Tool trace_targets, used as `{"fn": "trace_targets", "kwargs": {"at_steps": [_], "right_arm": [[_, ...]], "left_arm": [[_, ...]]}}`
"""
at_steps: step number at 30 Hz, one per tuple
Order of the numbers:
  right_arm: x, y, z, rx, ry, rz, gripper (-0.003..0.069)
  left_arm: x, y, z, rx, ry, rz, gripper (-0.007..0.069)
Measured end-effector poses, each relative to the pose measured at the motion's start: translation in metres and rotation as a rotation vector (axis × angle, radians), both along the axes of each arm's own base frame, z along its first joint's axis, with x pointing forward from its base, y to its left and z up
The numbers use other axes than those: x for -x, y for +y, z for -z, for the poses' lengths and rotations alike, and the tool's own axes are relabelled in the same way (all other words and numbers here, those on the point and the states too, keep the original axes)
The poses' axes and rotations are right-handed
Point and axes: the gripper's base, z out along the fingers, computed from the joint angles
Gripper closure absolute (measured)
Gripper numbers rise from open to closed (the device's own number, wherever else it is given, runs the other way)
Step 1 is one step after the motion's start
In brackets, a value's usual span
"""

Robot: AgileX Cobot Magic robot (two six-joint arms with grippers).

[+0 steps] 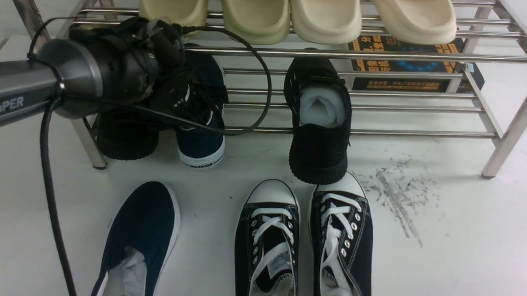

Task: Take the shoes off the shelf with your hand on the white table.
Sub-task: 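Grasp the leftmost shoe on the bottom shelf of the shoe rack with the left gripper, then set the held shoe down on the floor in front of the rack with the left gripper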

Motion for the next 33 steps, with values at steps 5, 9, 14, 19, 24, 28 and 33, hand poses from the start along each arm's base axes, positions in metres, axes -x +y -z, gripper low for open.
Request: {"fn": "trace_targets", "kwargs": {"at_steps": [5, 9, 14, 19, 24, 28, 33], "right_arm": [[0.000, 0.000, 0.000, 0.000, 0.000, 0.000, 0.0422], [0.000, 0.000, 0.000, 0.001, 0.000, 0.000, 0.0422], [0.000, 0.000, 0.000, 0.001, 0.000, 0.000, 0.0422], [0.000, 0.000, 0.000, 0.001, 0.000, 0.000, 0.0422], [0.000, 0.000, 0.000, 0.001, 0.000, 0.000, 0.0422], [0.000, 0.000, 0.000, 0.001, 0.000, 0.000, 0.0422], [0.000, 0.000, 0.000, 0.000, 0.000, 0.000, 0.0422]], "left_arm": [[-0.001, -0.001, 0.003, 0.013, 0.005, -0.015, 0.0491], [0.001, -0.002, 0.000, 0.013, 0.008, -0.009, 0.0595], [0.030, -0.022, -0.026, 0.015, 0.034, 0.087, 0.0599], [0.064, -0.038, -0.054, 0.024, 0.049, 0.164, 0.0599], [0.089, -0.030, -0.078, 0.000, 0.072, 0.145, 0.0599], [0.106, -0.028, -0.089, -0.013, 0.085, 0.152, 0.0599], [0.138, -0.029, -0.084, -0.052, 0.152, 0.192, 0.0599]]}}
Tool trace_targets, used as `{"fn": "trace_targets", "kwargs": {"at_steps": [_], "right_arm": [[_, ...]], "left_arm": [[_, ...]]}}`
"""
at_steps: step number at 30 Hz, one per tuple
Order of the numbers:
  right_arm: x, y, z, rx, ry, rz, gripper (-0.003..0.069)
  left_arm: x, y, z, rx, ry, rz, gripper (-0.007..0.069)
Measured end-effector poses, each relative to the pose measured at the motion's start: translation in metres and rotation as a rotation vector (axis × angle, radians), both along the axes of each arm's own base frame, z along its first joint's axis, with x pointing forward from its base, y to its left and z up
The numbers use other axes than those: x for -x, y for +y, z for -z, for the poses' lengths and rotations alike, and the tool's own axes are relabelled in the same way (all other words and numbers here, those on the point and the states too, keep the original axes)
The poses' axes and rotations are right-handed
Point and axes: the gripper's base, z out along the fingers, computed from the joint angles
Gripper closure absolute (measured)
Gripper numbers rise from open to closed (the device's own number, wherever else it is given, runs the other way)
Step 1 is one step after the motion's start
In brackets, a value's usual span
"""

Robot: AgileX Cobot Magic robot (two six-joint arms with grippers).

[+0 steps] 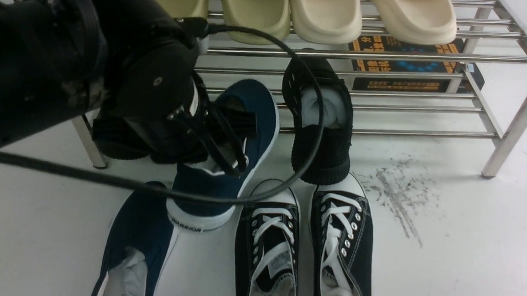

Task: Take the shoes off the shelf with your hand on the white table.
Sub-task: 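Set the held shoe down on the floor in front of the rack with the left gripper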

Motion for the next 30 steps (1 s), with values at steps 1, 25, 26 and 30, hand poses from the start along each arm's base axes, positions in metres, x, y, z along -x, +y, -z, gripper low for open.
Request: {"fn": "trace_targets", "kwargs": {"at_steps": [1, 25, 26, 30], "right_arm": [[0.000, 0.000, 0.000, 0.000, 0.000, 0.000, 0.0422], [0.000, 0.000, 0.000, 0.000, 0.000, 0.000, 0.0421], [0.000, 0.000, 0.000, 0.000, 0.000, 0.000, 0.0421], [0.000, 0.000, 0.000, 0.000, 0.000, 0.000, 0.0421]], "left_arm": [[0.006, 0.000, 0.003, -0.004, 0.018, -0.002, 0.0599], [0.050, 0.017, 0.074, 0.014, 0.173, -0.132, 0.0599], [0.050, 0.017, 0.075, 0.019, 0.173, -0.135, 0.0599], [0.050, 0.017, 0.076, 0.033, 0.171, -0.146, 0.0598]]}}
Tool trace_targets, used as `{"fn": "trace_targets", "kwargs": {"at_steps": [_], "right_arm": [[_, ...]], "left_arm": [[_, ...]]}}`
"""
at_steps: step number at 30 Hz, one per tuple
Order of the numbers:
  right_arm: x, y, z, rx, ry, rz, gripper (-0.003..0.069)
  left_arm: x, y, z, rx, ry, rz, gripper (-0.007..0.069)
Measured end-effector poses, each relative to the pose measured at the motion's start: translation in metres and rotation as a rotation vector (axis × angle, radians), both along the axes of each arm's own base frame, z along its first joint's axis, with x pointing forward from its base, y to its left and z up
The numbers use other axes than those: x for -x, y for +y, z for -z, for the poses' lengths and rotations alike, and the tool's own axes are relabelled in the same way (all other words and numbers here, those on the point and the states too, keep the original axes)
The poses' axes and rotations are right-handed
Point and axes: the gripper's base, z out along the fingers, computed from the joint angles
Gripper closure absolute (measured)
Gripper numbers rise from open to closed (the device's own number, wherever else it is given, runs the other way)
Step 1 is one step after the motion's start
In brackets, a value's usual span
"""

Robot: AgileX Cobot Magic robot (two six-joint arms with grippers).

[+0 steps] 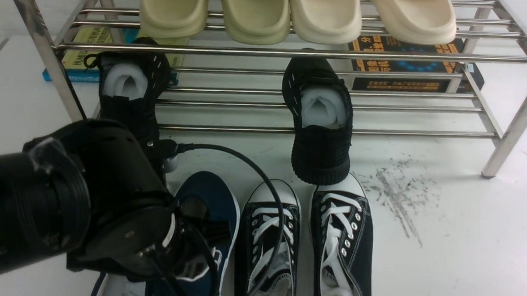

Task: Take the shoes off the shelf with your hand on the white table.

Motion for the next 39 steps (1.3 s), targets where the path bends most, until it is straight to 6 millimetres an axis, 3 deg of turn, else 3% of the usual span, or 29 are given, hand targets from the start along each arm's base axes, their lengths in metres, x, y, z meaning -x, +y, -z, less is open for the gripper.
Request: {"fn": "trace_targets", "kwargs": {"at_steps": [14, 18, 25, 28, 32, 37, 39], "right_arm": [[0.000, 0.000, 0.000, 0.000, 0.000, 0.000, 0.0421], [0.000, 0.000, 0.000, 0.000, 0.000, 0.000, 0.0421], [0.000, 0.000, 0.000, 0.000, 0.000, 0.000, 0.0421], [0.000, 0.000, 0.000, 0.000, 0.000, 0.000, 0.0421], [0.000, 0.000, 0.000, 0.000, 0.000, 0.000, 0.0421], [0.000, 0.000, 0.000, 0.000, 0.000, 0.000, 0.0421], [0.000, 0.000, 0.000, 0.000, 0.000, 0.000, 0.0421]], "left_arm": [[-0.003, -0.005, 0.016, -0.040, 0.038, 0.003, 0.0561], [-0.007, -0.009, 0.028, -0.069, 0.064, 0.007, 0.0492], [-0.009, -0.012, 0.031, -0.064, 0.066, 0.011, 0.0346], [-0.009, -0.013, 0.023, -0.046, 0.052, 0.009, 0.0298], [-0.007, -0.007, -0.012, 0.009, -0.024, 0.000, 0.0288], [-0.005, 0.007, -0.058, 0.040, -0.212, 0.022, 0.0342], [-0.006, 0.010, -0.064, 0.032, -0.252, 0.027, 0.0381]]}}
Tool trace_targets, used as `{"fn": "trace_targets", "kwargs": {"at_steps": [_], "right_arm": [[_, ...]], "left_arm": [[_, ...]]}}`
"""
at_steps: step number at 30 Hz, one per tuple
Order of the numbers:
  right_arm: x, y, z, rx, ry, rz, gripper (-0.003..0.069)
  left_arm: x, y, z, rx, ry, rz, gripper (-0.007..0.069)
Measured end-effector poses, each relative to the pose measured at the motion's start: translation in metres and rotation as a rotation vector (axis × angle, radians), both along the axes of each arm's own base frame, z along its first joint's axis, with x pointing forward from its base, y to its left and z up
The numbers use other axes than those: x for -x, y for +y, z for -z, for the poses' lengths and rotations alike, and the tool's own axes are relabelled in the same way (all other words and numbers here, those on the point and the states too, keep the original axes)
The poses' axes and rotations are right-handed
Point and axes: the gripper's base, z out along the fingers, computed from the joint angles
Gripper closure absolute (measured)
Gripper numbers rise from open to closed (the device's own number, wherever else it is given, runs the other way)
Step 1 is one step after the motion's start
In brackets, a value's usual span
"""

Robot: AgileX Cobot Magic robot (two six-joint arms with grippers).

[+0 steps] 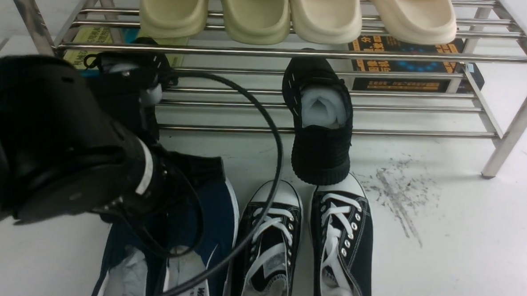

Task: Take the shoes off the shelf with your hand on the white table.

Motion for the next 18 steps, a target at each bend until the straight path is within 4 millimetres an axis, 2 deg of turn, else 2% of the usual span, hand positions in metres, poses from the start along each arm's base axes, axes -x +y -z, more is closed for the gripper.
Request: {"fn": "trace_targets", "kwargs": {"at_steps": [3, 4, 5, 8, 9, 12, 13, 18], "right_arm": [[0.000, 0.000, 0.000, 0.000, 0.000, 0.000, 0.0421], [0.000, 0.000, 0.000, 0.000, 0.000, 0.000, 0.0421], [0.000, 0.000, 0.000, 0.000, 0.000, 0.000, 0.0421], [0.000, 0.000, 0.000, 0.000, 0.000, 0.000, 0.0421], [0.000, 0.000, 0.000, 0.000, 0.000, 0.000, 0.0421], [0.000, 0.000, 0.000, 0.000, 0.000, 0.000, 0.0421], [0.000, 0.000, 0.000, 0.000, 0.000, 0.000, 0.0421], [0.000, 0.000, 0.000, 0.000, 0.000, 0.000, 0.0421]], "left_arm": [[-0.004, -0.001, 0.000, -0.018, -0.029, 0.008, 0.0463], [-0.007, -0.005, 0.003, -0.020, -0.046, 0.027, 0.0518], [-0.008, -0.006, 0.003, -0.021, -0.047, 0.030, 0.0532], [-0.020, -0.021, 0.014, -0.013, -0.085, 0.094, 0.0616], [-0.020, -0.022, 0.014, -0.007, -0.088, 0.096, 0.0618], [-0.031, -0.035, 0.030, -0.021, -0.085, 0.119, 0.0624], [-0.038, -0.041, 0.045, -0.051, -0.062, 0.111, 0.0624], [-0.051, -0.053, 0.085, -0.146, 0.007, 0.098, 0.0624]]}}
